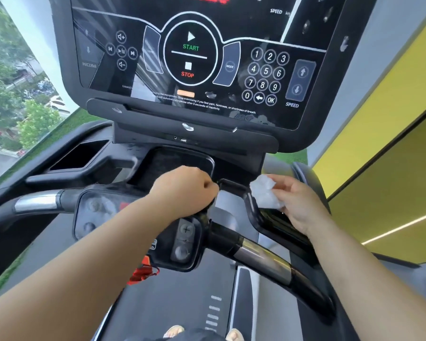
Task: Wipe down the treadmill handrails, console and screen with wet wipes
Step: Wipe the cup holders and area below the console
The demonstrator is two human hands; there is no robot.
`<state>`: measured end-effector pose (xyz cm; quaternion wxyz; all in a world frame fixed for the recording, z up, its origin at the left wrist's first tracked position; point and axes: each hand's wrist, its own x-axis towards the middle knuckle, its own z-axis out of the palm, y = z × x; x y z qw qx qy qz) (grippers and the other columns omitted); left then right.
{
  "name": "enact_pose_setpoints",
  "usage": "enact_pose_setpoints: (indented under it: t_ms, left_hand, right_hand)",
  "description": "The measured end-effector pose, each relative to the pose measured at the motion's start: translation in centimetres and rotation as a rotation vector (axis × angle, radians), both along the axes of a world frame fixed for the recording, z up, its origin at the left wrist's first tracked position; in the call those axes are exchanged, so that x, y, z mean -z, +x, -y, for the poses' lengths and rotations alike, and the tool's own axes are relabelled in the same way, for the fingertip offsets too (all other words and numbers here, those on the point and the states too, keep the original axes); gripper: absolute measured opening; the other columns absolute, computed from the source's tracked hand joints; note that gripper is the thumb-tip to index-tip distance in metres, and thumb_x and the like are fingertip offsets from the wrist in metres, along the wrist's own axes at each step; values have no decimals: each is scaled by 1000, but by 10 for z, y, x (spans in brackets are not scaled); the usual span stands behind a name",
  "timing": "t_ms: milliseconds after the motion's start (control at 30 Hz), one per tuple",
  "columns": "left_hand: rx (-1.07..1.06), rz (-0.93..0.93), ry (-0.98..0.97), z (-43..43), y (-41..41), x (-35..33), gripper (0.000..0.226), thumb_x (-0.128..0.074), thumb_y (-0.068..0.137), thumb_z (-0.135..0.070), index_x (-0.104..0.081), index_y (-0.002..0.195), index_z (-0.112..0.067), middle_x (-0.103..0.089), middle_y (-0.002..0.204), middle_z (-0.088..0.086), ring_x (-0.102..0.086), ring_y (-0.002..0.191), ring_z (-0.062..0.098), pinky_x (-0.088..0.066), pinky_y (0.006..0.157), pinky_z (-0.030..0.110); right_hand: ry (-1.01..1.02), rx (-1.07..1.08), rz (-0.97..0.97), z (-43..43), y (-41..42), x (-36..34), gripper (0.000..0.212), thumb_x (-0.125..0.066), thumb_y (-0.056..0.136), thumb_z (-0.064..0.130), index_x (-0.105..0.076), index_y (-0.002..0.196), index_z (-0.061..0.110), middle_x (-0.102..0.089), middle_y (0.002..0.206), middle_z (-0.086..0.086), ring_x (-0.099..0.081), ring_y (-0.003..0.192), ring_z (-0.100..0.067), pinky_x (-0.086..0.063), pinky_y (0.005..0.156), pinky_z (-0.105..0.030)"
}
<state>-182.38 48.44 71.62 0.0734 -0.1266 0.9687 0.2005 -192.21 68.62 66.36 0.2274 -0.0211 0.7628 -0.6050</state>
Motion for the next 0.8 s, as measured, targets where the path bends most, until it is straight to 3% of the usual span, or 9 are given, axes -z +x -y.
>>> enact_pose_setpoints:
  t_ms: [67, 167, 267, 433, 600, 700, 800]
  left_hand:
    - [87, 89, -44, -13, -8, 4, 30, -38, 92, -32, -63, 83, -17, -62, 81, -1, -55, 74, 19, -39, 57, 25]
    - [136, 181, -70, -16, -13, 10, 27, -37, 91, -29, -61, 86, -18, -61, 84, -2, -54, 76, 18, -42, 62, 27]
    - [133, 177, -59, -10, -12, 12, 28, -35, 93, -31, -59, 83, -20, -60, 82, -4, -53, 74, 13, -37, 58, 22]
    - [155, 207, -45, -12, -13, 10, 25, -36, 92, -30, -57, 80, -22, -57, 78, -6, -48, 68, 10, -33, 56, 22]
    - [152, 238, 7, -11, -17, 12, 26, -37, 91, -28, -57, 76, -20, -59, 81, 0, -50, 72, 15, -38, 61, 24]
    - [152, 259, -10, -12, -18, 11, 28, -38, 92, -29, -63, 85, -17, -63, 93, 1, -53, 80, 15, -44, 70, 27]
    - [125, 249, 0, -10, -16, 9, 34, -37, 92, -30, -66, 107, -19, -64, 111, 1, -58, 98, 18, -46, 86, 32]
  right_hand:
    - [212, 7, -195, 1, -7, 18, 28, -51, 91, -3, -65, 97, 21, -66, 105, 1, -60, 103, -17, -46, 86, -26]
    - [467, -32, -484, 6, -6, 35, 28, -52, 89, -2, -73, 102, 14, -69, 99, -1, -59, 100, -22, -47, 87, -31]
    - [556, -107, -729, 2, -1, 45, 29, -51, 89, -6, -72, 106, 5, -66, 98, -11, -57, 95, -26, -44, 84, -29]
    - [486, -262, -779, -7, 1, 46, 21, -55, 94, 8, -68, 106, -2, -52, 92, -2, -51, 81, -16, -39, 75, -15]
    - [486, -298, -790, 13, -18, 42, 22, -56, 94, 14, -66, 100, -5, -52, 91, -6, -50, 81, -19, -43, 75, -25]
    - [514, -267, -829, 37, -27, 39, 20, -56, 94, 13, -62, 91, -7, -51, 88, -7, -50, 82, -22, -38, 69, -31]
    - [550, -337, -884, 36, -25, 37, 23, -53, 96, 15, -64, 99, -5, -52, 94, -9, -48, 88, -24, -36, 73, -28]
